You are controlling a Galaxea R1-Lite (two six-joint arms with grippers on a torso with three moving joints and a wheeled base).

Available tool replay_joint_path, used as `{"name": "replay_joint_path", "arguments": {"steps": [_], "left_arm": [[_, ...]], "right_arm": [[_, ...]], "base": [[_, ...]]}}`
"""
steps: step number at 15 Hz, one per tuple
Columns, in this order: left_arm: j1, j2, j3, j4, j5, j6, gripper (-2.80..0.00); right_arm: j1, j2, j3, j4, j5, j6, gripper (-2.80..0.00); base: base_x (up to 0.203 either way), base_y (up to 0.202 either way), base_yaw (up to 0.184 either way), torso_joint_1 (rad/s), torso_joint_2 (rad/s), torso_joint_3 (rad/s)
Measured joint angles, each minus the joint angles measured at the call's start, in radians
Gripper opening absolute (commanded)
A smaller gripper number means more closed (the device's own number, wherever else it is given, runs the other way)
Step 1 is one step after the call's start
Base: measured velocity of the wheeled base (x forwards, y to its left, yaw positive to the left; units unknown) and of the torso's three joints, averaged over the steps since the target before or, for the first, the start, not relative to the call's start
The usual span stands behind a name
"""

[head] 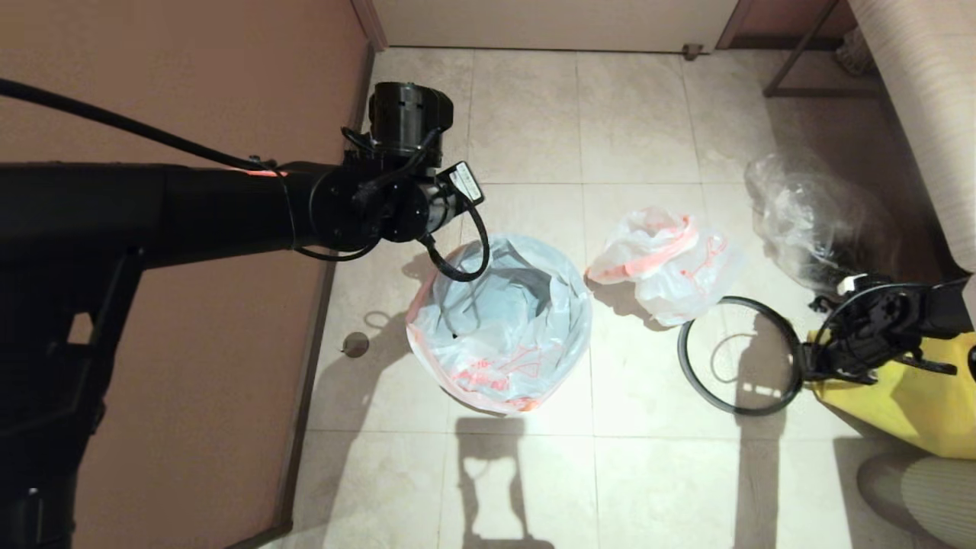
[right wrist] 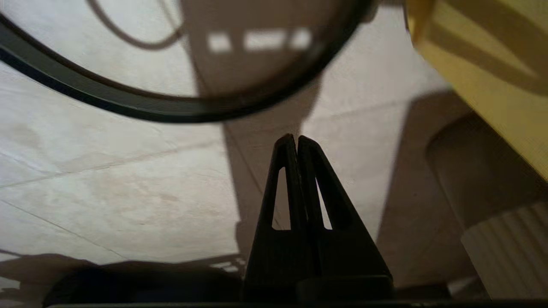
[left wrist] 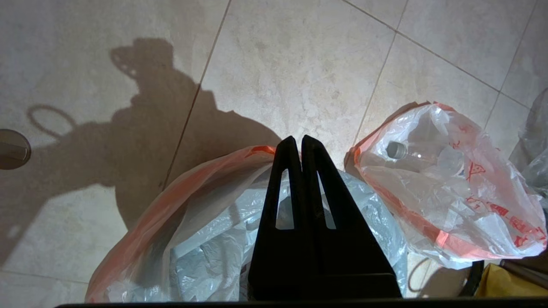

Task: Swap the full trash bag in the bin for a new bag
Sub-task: Place the trash can ring on the trash can

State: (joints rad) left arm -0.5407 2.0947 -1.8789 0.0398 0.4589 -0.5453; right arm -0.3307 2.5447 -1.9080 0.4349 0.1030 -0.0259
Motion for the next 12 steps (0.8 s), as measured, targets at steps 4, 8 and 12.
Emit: {"name": "replay_joint_path", "arguments": {"steps": [4, 8, 12], "left_arm": [[-0.018, 0.01, 0.001, 0.0, 0.021, 0.002, -2.8], [-0.026, 0.015, 0.003, -0.005, 0.028, 0.001, -2.8], [-0.028, 0.022, 0.002, -0.005, 0.041, 0.003, -2.8]], "right_arm": [[-0.038, 0.06, -0.012, 0.049, 0.004, -0.035, 0.0], [-0.046, 0.138, -0.061, -0.055, 0.075, -0.02, 0.0], [-0.05, 0.214, -0.066, -0.218, 0.14, 0.033, 0.0]], "base": [[0.0, 0.0, 0.0, 0.0, 0.0, 0.0], [0.0, 0.0, 0.0, 0.0, 0.0, 0.0], [0.0, 0.0, 0.0, 0.0, 0.0, 0.0]]}}
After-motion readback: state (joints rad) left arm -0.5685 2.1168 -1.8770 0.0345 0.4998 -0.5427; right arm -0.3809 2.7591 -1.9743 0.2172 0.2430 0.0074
